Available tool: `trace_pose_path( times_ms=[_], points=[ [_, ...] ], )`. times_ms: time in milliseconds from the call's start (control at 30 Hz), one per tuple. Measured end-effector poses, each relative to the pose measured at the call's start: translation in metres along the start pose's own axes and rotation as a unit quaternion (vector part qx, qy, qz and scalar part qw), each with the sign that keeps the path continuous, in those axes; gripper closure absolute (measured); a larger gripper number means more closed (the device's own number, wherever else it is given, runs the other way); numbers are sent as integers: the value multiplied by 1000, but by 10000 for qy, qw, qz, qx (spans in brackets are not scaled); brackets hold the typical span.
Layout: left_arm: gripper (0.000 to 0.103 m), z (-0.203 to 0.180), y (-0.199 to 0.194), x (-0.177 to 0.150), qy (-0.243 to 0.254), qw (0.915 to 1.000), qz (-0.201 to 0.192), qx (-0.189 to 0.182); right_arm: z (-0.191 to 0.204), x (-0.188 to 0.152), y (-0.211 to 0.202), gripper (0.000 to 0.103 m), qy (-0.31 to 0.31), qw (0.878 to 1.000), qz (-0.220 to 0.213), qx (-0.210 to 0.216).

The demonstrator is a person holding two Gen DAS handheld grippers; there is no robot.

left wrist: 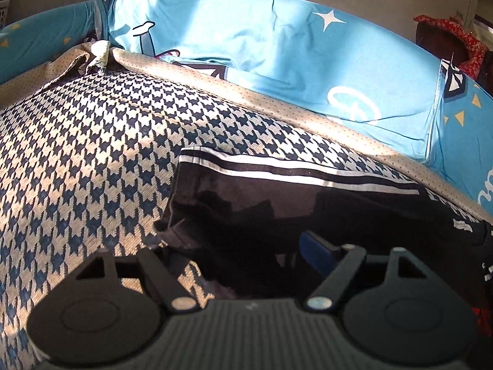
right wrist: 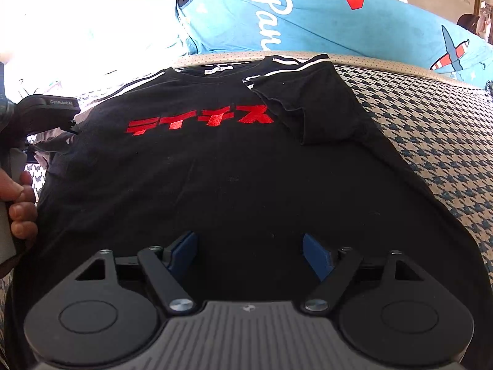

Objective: Fold clothes

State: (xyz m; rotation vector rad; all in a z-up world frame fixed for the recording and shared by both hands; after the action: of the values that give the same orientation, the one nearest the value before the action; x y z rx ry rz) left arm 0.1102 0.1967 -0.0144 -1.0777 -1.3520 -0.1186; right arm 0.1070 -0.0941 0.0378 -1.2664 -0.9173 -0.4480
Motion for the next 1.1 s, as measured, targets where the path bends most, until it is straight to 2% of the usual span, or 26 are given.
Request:
trace_pose_path(
  times_ms=[33, 200, 267, 333, 400, 433, 467, 533, 667, 733, 767, 867, 900, 967, 1100],
  points=[
    [41, 0, 0, 1, -4, 10000, -28, 29, 0, 0, 0, 25, 1, 10000, 0, 1],
    [77, -1, -3, 5, -68, 9999, -107, 45, 0, 1, 1, 24, 15, 10000, -3, -6],
    [83, -4, -4, 6, 17, 9998, -172, 52, 1, 1, 1, 24, 27, 10000, -2, -17],
    [85, -11, -7, 8, 224, 9994, -280, 3, 1, 2, 1, 24, 38, 10000, 2, -20],
    [85, -27, -14, 11, 655, 9965, -503, -145, 1, 2, 1, 24, 48, 10000, 6, -11],
    [85, -42, -20, 8, 1133, 9910, -658, -276, 0, 2, 1, 24, 53, 10000, 7, -4],
    [85, -57, -26, 4, 1608, 9828, -810, -406, 0, 3, 1, 24, 58, 10000, 9, 4],
    [85, -87, -38, -3, 2543, 9585, -1109, -663, 0, 2, 1, 24, 64, 10000, 28, 11],
    [80, -136, -59, -43, 4025, 8960, -1320, -1329, -1, 3, 2, 24, 63, 10000, 36, 38],
    [76, -151, -70, -68, 4457, 8680, -1248, -1799, -1, 3, 2, 24, 66, 10000, 43, 39],
    [70, -156, -76, -76, 4562, 8588, -1276, -1953, -1, 3, 2, 24, 64, 10000, 47, 39],
    [60, -164, -91, -89, 4660, 8441, -1291, -2317, -1, 3, 2, 24, 70, 9999, 64, 52],
    [58, -164, -95, -90, 4621, 8444, -1283, -2388, -1, 3, 2, 24, 81, 9999, 68, 55],
    [54, -163, -100, -88, 4463, 8516, -1209, -2468, -1, 3, 2, 24, 94, 9999, 75, 63],
    [41, -152, -100, -74, 3945, 8775, -909, -2570, -2, 4, 1, 24, 160, 9998, 80, 83]
  ],
)
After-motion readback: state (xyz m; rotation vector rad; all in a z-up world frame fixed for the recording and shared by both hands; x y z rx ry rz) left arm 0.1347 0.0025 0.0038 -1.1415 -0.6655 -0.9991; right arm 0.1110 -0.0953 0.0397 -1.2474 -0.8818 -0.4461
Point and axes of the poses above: each gripper's, at about its wrist camera, not at the fingertips, and y roughly the way its jaws point, z to its left, x to its top, the point moved 5 cm from there along y, roughly the way its jaws point, and after that the axes turned 11 degrees about -z, right-handed, at the moved point
